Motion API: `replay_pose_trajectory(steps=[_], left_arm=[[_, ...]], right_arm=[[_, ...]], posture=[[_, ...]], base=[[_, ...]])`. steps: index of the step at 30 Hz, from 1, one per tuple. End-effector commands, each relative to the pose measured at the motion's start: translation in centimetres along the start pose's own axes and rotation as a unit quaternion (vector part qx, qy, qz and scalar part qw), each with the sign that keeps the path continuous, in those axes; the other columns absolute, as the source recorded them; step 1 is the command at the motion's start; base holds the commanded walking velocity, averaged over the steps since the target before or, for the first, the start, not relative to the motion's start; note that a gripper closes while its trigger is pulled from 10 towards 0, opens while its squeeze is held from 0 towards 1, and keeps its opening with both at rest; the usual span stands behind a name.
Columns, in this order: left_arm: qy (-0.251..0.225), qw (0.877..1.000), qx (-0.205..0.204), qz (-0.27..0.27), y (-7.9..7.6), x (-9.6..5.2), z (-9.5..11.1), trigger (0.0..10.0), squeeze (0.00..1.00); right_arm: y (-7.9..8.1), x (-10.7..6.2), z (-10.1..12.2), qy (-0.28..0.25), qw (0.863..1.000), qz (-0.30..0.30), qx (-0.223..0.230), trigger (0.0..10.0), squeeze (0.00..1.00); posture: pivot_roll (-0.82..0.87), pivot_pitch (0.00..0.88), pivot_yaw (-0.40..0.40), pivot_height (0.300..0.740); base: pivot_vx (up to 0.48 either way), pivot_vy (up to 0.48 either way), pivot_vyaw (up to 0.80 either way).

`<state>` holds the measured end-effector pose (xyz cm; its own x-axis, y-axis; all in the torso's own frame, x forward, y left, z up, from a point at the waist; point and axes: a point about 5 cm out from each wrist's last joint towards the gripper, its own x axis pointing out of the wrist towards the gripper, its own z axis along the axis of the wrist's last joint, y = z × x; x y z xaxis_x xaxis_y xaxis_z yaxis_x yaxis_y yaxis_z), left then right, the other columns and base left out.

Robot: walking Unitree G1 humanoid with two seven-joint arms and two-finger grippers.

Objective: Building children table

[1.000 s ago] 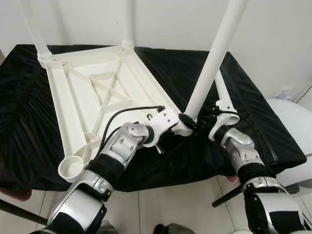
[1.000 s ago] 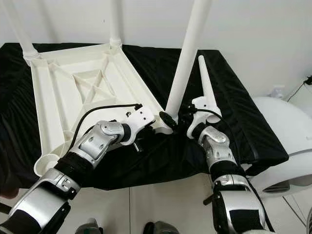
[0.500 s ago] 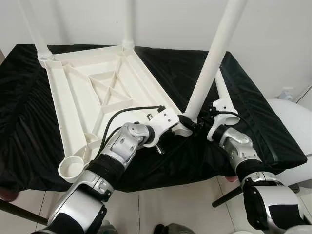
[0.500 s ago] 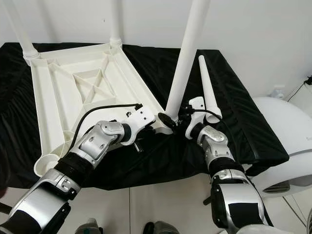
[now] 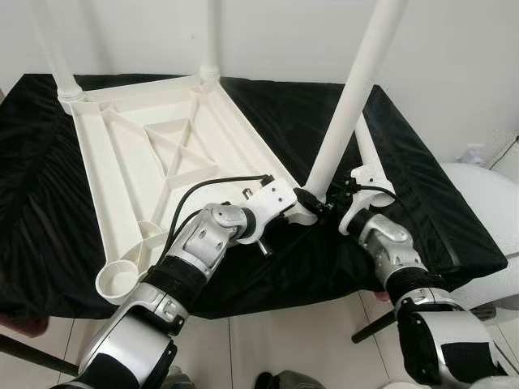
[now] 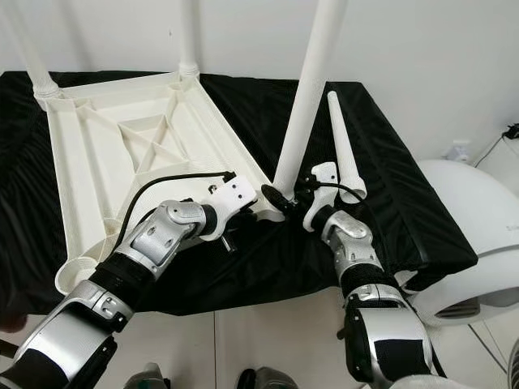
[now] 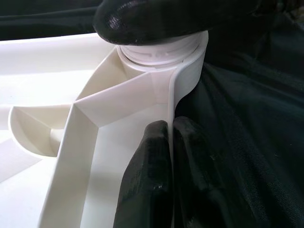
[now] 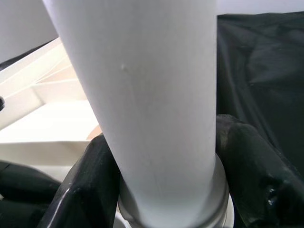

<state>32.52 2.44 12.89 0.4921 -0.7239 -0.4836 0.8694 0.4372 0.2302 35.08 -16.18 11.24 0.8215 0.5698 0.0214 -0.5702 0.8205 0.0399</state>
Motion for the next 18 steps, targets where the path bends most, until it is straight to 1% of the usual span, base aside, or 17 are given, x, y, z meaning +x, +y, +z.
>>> replay_pose_trajectory(steps=[1, 2, 4, 6, 7, 8, 10, 11, 12, 13, 15, 16, 17, 18], left_arm=[[0.023, 1.0, -0.009, 0.014, -0.3, 0.1, -1.0, 10.0, 0.0], [0.023, 1.0, -0.009, 0.014, -0.3, 0.1, -1.0, 10.0, 0.0], [0.022, 1.0, -0.008, 0.012, -0.4, 0.2, -1.0, 10.0, 0.0], [0.022, 1.0, -0.008, 0.012, -0.4, 0.2, -1.0, 10.0, 0.0], [0.022, 1.0, -0.007, 0.011, -0.4, 0.2, -1.0, 10.0, 0.0], [0.022, 1.0, -0.007, 0.011, -0.4, 0.2, -1.0, 10.0, 0.0], [0.022, 1.0, -0.006, 0.01, -0.5, 0.2, -1.0, 10.0, 0.0], [0.022, 1.0, -0.006, 0.01, -0.5, 0.2, -1.0, 10.0, 0.0], [0.022, 1.0, -0.005, 0.009, -0.5, 0.2, -0.9, 10.0, 0.0], [0.022, 1.0, -0.004, 0.008, -0.6, 0.2, -0.9, 10.0, 0.0], [0.022, 1.0, -0.004, 0.008, -0.6, 0.2, -0.9, 10.0, 0.0], [0.022, 1.0, -0.004, 0.008, -0.6, 0.2, -0.9, 10.0, 0.0], [0.022, 1.0, -0.003, 0.007, -0.7, 0.2, -0.9, 10.0, 0.0], [0.022, 1.0, -0.003, 0.007, -0.7, 0.2, -0.9, 10.0, 0.0]], right_arm=[[0.1, 0.0, -0.5, -0.006, 0.998, -0.054, 0.015, 10.0, 0.0], [0.1, 0.0, -0.5, -0.006, 0.998, -0.054, 0.015, 10.0, 0.0], [0.7, 0.3, -0.7, -0.01, 0.998, -0.067, 0.016, 10.0, 0.0], [0.9, 0.4, -0.8, -0.012, 0.997, -0.071, 0.017, 10.0, 0.0], [1.3, 0.6, -0.9, -0.01, 0.996, -0.085, 0.011, 10.0, 0.0], [1.3, 0.6, -0.9, -0.01, 0.996, -0.085, 0.011, 10.0, 0.0], [2.1, 0.9, -1.2, -0.013, 0.995, -0.102, 0.017, 10.0, 0.0], [2.5, 1.0, -1.3, -0.015, 0.993, -0.116, 0.013, 10.0, 0.0], [3.1, 1.3, -1.3, -0.018, 0.988, -0.152, 0.012, 10.0, 0.0], [3.3, 1.4, -1.4, -0.018, 0.986, -0.163, 0.013, 10.0, 0.0], [3.6, 1.5, -1.3, -0.022, 0.986, -0.167, 0.012, 10.0, 0.0], [4.1, 1.8, -1.1, -0.025, 0.982, -0.189, 0.012, 10.0, 0.0], [4.3, 1.9, -1.1, -0.024, 0.979, -0.201, 0.011, 10.0, 0.0], [4.3, 1.9, -1.1, -0.024, 0.979, -0.201, 0.011, 10.0, 0.0]], posture=[[0.02, 0.021, -0.085, 0.74], [0.02, 0.021, -0.085, 0.74], [0.02, 0.02, -0.085, 0.74], [0.02, 0.018, -0.085, 0.74], [0.02, 0.016, -0.086, 0.74], [0.02, 0.016, -0.086, 0.74], [0.02, 0.013, -0.087, 0.74], [0.02, 0.012, -0.087, 0.74], [0.03, 0.01, -0.088, 0.74], [0.03, 0.01, -0.088, 0.74], [0.03, 0.007, -0.09, 0.74], [0.03, 0.006, -0.092, 0.74], [0.03, 0.005, -0.094, 0.74], [0.03, 0.005, -0.094, 0.74]], base=[[0.0, 0.0, 0.0], [0.0, 0.0, 0.0], [0.0, 0.0, 0.0], [0.0, 0.0, 0.0], [0.0, 0.0, 0.0], [0.0, 0.0, 0.0], [0.0, 0.0, 0.0], [0.0, 0.0, 0.0], [0.0, 0.0, 0.0], [0.0, 0.0, 0.0], [0.0, 0.0, 0.0], [0.0, 0.0, 0.0], [0.0, 0.0, 0.0], [0.0, 0.0, 0.0]])
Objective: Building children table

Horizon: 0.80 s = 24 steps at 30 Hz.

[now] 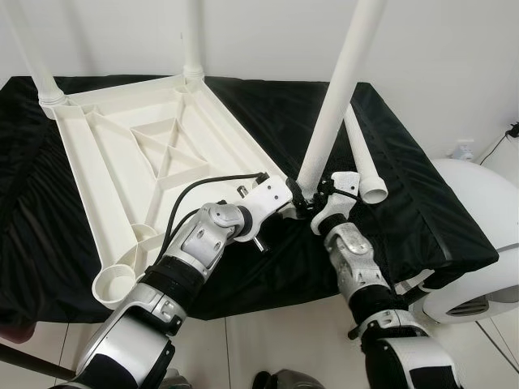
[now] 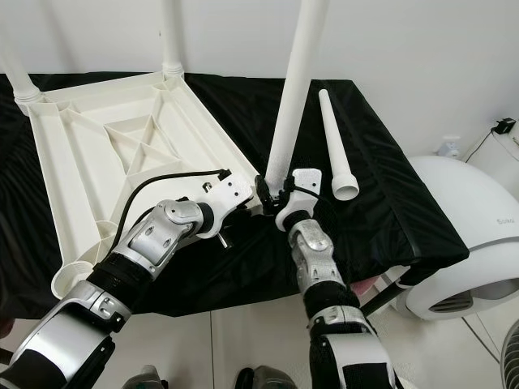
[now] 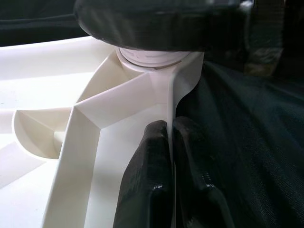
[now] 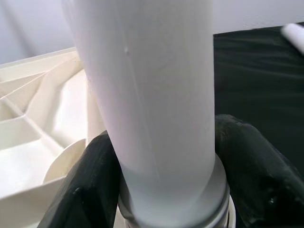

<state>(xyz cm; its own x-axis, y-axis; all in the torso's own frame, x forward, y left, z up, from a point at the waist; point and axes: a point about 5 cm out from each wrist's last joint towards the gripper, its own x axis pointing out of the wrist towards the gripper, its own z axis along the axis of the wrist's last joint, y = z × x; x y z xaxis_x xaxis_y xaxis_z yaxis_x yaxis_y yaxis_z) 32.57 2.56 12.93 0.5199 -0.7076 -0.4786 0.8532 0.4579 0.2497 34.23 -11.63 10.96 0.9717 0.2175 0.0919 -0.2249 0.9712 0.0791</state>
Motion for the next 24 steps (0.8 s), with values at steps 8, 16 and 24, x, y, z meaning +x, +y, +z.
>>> replay_pose_trajectory(steps=[8, 16, 24], left_arm=[[0.019, 1.0, -0.005, -0.009, -1.0, 0.4, -0.9, 10.0, 0.0], [0.02, 1.0, -0.005, -0.008, -1.1, 0.3, -0.9, 10.0, 0.0], [0.019, 1.0, -0.006, -0.008, -1.1, 0.4, -0.9, 10.0, 0.0]], right_arm=[[0.9, -0.4, -0.9, 0.033, 0.994, -0.097, -0.031, 10.0, 0.0], [1.7, -0.9, -1.1, 0.036, 0.995, -0.086, -0.033, 10.0, 0.0], [1.7, -1.6, -0.5, 0.008, 0.999, -0.05, -0.009, 10.0, 1.0]], posture=[[0.03, 0.0, -0.098, 0.74], [0.03, 0.0, -0.103, 0.74], [0.03, 0.0, -0.105, 0.74]], base=[[0.0, 0.0, 0.0], [0.0, 0.0, 0.0], [0.0, 0.0, 0.0]])
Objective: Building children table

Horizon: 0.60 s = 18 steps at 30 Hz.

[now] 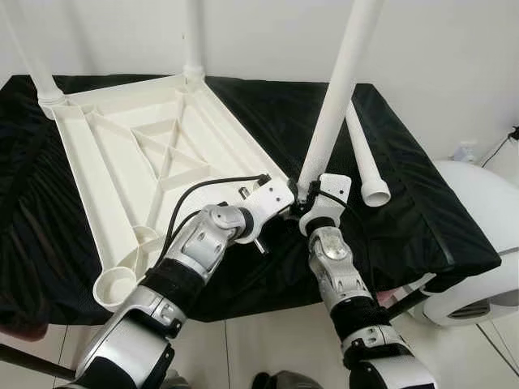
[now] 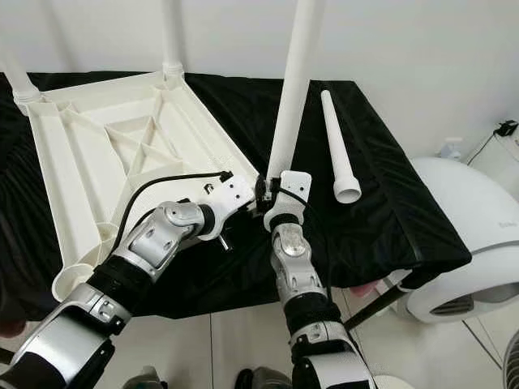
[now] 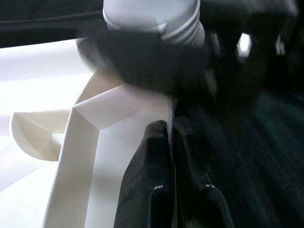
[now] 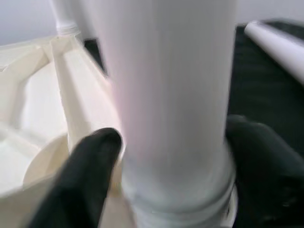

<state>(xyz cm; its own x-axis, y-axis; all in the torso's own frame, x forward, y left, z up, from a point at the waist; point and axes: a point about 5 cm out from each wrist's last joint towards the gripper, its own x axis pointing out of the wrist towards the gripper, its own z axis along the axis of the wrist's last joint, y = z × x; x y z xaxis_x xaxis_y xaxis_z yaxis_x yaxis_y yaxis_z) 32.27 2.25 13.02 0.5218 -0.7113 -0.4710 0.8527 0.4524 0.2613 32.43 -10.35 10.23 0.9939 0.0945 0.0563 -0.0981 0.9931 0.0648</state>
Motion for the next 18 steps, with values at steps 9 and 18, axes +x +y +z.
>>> replay_pose_trajectory(steps=[9, 18], left_arm=[[0.021, 1.0, -0.011, -0.01, -0.8, 0.4, -1.0, 10.0, 0.0], [0.019, 1.0, -0.011, -0.01, -0.7, 0.3, -0.8, 10.0, 0.0]], right_arm=[[-1.5, -0.3, 0.9, -0.022, 0.997, 0.069, 0.009, 10.0, 0.0], [-3.9, 0.5, 1.7, -0.009, 0.989, 0.15, 0.0, 10.0, 0.0]], posture=[[0.03, 0.0, -0.101, 0.74], [0.03, 0.0, -0.1, 0.74]], base=[[0.0, 0.0, 0.0], [0.0, 0.0, 0.0]])
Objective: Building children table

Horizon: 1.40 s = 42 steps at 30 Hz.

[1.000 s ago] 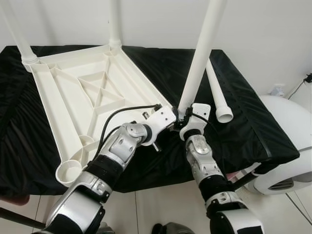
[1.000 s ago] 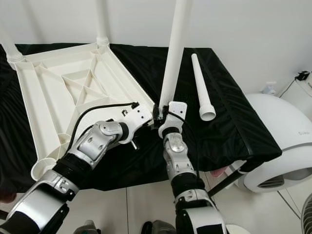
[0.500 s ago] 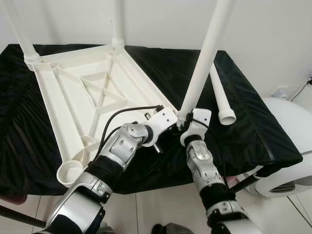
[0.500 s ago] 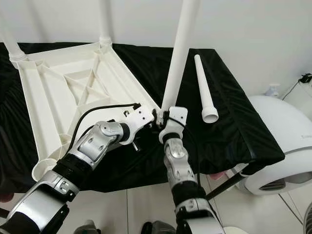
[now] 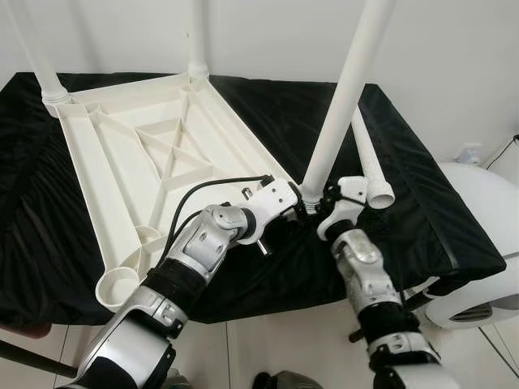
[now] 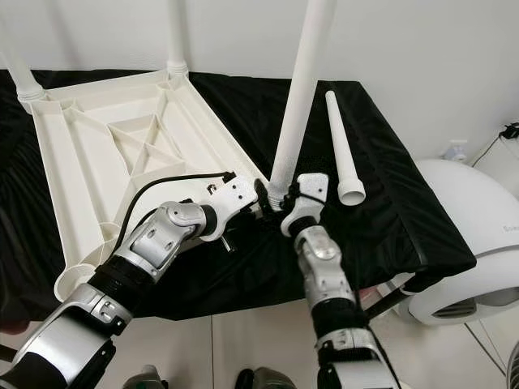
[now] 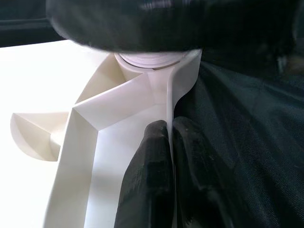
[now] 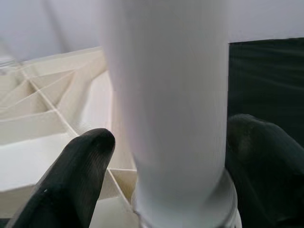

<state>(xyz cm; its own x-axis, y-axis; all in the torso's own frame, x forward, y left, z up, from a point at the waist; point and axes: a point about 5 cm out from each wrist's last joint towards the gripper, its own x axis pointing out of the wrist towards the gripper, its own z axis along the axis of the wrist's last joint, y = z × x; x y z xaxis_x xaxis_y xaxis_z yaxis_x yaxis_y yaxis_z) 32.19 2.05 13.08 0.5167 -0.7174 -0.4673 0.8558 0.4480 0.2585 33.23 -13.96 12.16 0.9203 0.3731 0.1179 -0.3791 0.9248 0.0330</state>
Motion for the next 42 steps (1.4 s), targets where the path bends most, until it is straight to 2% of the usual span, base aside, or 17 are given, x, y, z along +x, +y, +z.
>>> replay_pose_trajectory(steps=[1, 2, 4, 5, 7, 10, 26, 27, 28, 29, 30, 31, 40, 41, 42], left_arm=[[0.022, 1.0, -0.011, -0.006, -0.5, 0.2, -1.0, 10.0, 0.0], [0.022, 1.0, -0.011, -0.006, -0.5, 0.2, -1.0, 10.0, 0.0], [0.021, 1.0, -0.01, -0.005, -0.4, 0.2, -0.9, 10.0, 0.0], [0.021, 1.0, -0.01, -0.005, -0.4, 0.2, -0.9, 10.0, 0.0], [0.021, 1.0, -0.01, -0.004, -0.2, 0.1, -0.9, 10.0, 0.0], [0.02, 1.0, -0.009, -0.003, -0.1, 0.1, -0.7, 10.0, 0.0], [0.018, 1.0, -0.008, -0.002, 0.2, 0.0, -0.4, 10.0, 0.0], [0.018, 1.0, -0.008, -0.003, 0.1, 0.0, -0.5, 10.0, 0.0], [0.018, 1.0, -0.008, -0.003, 0.1, 0.0, -0.5, 10.0, 0.0], [0.018, 1.0, -0.008, -0.003, 0.1, 0.0, -0.4, 10.0, 0.0], [0.017, 1.0, -0.009, -0.003, 0.1, 0.0, -0.4, 10.0, 0.0], [0.017, 1.0, -0.009, -0.003, 0.1, 0.0, -0.4, 10.0, 0.0], [0.016, 1.0, -0.01, -0.003, 0.1, 0.0, -0.3, 10.0, 0.0], [0.016, 1.0, -0.01, -0.003, 0.1, 0.0, -0.3, 10.0, 0.0], [0.016, 1.0, -0.01, -0.003, 0.1, 0.0, -0.3, 10.0, 0.0]], right_arm=[[-0.9, -0.2, -0.3, 0.017, 1.0, 0.015, -0.01, 10.0, 0.0], [-0.9, -0.2, -0.3, 0.017, 1.0, 0.015, -0.01, 10.0, 0.0], [-1.8, -0.1, -0.1, 0.033, 0.997, 0.064, -0.026, 10.0, 0.0], [-1.8, -0.1, -0.1, 0.033, 0.997, 0.064, -0.026, 10.0, 0.0], [-2.3, 0.0, -0.2, 0.055, 0.992, 0.105, -0.029, 10.0, 0.0], [-2.9, 0.1, -0.2, 0.07, 0.989, 0.125, -0.042, 10.0, 0.0], [-3.6, 1.2, -0.3, 0.102, 0.98, 0.159, -0.056, 10.0, 0.0], [-3.7, 1.3, -0.4, 0.109, 0.98, 0.155, -0.055, 9.4, 0.0], [-3.7, 1.3, -0.4, 0.109, 0.98, 0.155, -0.055, 9.4, 0.0], [-3.8, 1.3, -0.5, 0.111, 0.98, 0.154, -0.053, 1.6, 0.0], [-3.9, 1.3, -0.5, 0.112, 0.981, 0.152, -0.052, 1.6, 0.0], [-4.0, 1.3, -0.4, 0.111, 0.981, 0.149, -0.054, 0.0, 0.0], [-4.3, 1.1, -0.6, 0.114, 0.982, 0.142, -0.053, 0.0, 0.0], [-4.4, 1.1, -0.6, 0.114, 0.982, 0.139, -0.053, 2.1, 0.0], [-4.4, 1.0, -0.7, 0.114, 0.983, 0.136, -0.052, 9.6, 0.0]], posture=[[0.03, 0.0, -0.099, 0.74], [0.03, 0.0, -0.099, 0.74], [0.03, 0.0, -0.094, 0.74], [0.03, 0.0, -0.094, 0.74], [0.02, 0.0, -0.09, 0.74], [0.03, 0.004, -0.084, 0.74], [0.04, 0.013, -0.078, 0.74], [0.04, 0.013, -0.078, 0.74], [0.04, 0.013, -0.078, 0.74], [0.04, 0.014, -0.078, 0.74], [0.04, 0.014, -0.079, 0.74], [0.04, 0.015, -0.079, 0.74], [0.04, 0.018, -0.079, 0.74], [0.04, 0.019, -0.08, 0.74], [0.04, 0.019, -0.08, 0.74]], base=[[0.0, 0.0, 0.0], [0.0, 0.0, 0.0], [0.0, 0.0, 0.0], [0.0, 0.0, 0.0], [0.0, 0.0, 0.0], [0.0, 0.0, 0.0], [0.0, 0.0, 0.0], [0.0, 0.0, 0.0], [0.0, 0.0, 0.0], [0.0, 0.0, 0.0], [0.0, 0.0, 0.0], [0.0, 0.0, 0.0], [0.0, 0.0, 0.0], [0.0, 0.0, 0.0], [0.0, 0.0, 0.0]])
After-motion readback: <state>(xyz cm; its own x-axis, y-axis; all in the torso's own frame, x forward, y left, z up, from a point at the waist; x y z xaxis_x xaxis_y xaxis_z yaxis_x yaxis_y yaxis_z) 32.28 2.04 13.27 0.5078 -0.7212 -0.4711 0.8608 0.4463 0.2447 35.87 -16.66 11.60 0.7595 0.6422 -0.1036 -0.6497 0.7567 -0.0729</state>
